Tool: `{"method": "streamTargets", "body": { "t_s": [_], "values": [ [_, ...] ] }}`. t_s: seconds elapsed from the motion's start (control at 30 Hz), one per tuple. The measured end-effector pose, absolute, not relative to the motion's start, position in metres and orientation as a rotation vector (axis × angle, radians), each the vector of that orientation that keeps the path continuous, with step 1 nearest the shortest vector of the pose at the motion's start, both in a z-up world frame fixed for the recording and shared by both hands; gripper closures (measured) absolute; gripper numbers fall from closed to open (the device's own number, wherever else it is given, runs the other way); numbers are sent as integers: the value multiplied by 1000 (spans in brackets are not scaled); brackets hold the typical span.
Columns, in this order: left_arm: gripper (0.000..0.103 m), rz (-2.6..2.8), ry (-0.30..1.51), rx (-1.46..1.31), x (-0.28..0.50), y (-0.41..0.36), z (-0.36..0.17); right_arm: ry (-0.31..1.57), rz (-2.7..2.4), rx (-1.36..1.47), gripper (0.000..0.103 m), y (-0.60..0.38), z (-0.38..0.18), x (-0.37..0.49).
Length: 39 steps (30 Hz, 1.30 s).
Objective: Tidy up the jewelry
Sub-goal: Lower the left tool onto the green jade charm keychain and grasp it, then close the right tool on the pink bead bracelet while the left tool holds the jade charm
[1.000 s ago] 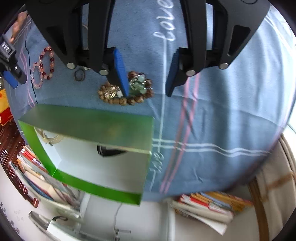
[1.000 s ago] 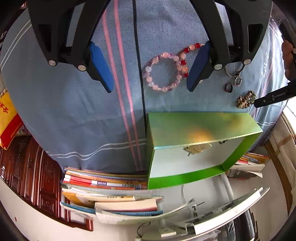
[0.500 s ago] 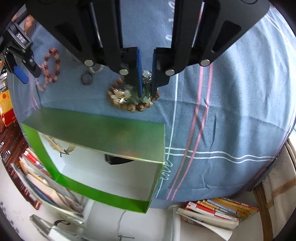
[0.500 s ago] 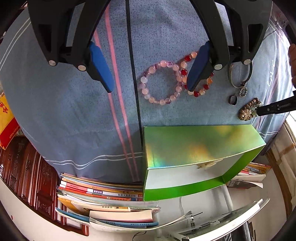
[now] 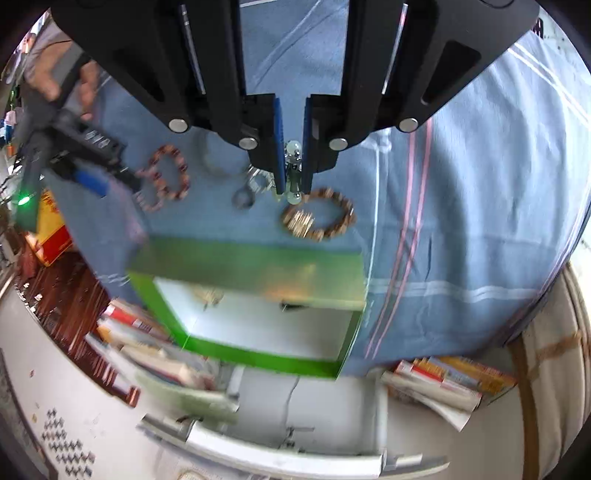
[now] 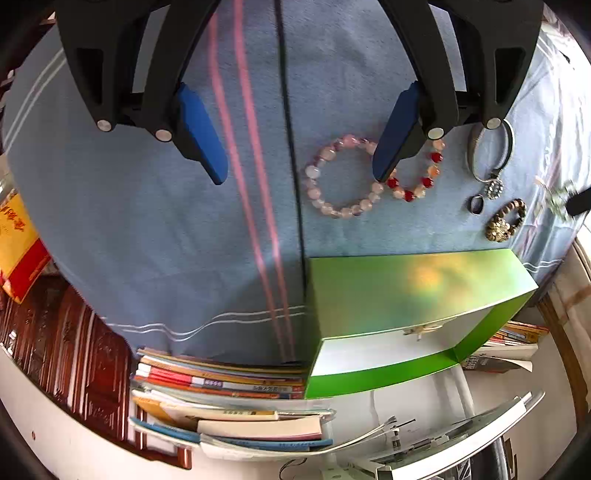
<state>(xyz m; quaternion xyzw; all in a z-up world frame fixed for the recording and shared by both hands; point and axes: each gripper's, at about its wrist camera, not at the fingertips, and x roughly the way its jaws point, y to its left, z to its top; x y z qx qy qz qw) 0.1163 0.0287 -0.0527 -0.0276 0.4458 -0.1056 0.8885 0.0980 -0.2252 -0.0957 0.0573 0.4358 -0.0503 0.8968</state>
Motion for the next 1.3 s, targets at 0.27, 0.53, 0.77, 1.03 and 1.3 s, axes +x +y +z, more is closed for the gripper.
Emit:
{"method": "streamTargets", "body": {
  "t_s": [0.27,0.53,0.77,1.03,1.3],
  "values": [
    [94,-122,983,-42,115,34,-93,883,-87,47,28,-213,-90,90],
    [92,-88,975,-9,105,34,-103,905,-92,63,52,-210,-96,100],
    [91,-65,957,13,100,30,-103,926,-124,24,52,-209,-105,112],
    [80,-80,938,12,96,24,-105,932,-91,39,72,-213,-105,104],
    [75,-75,935,8,95,25,-105,959,-75,43,92,-214,-101,85]
  ]
}}
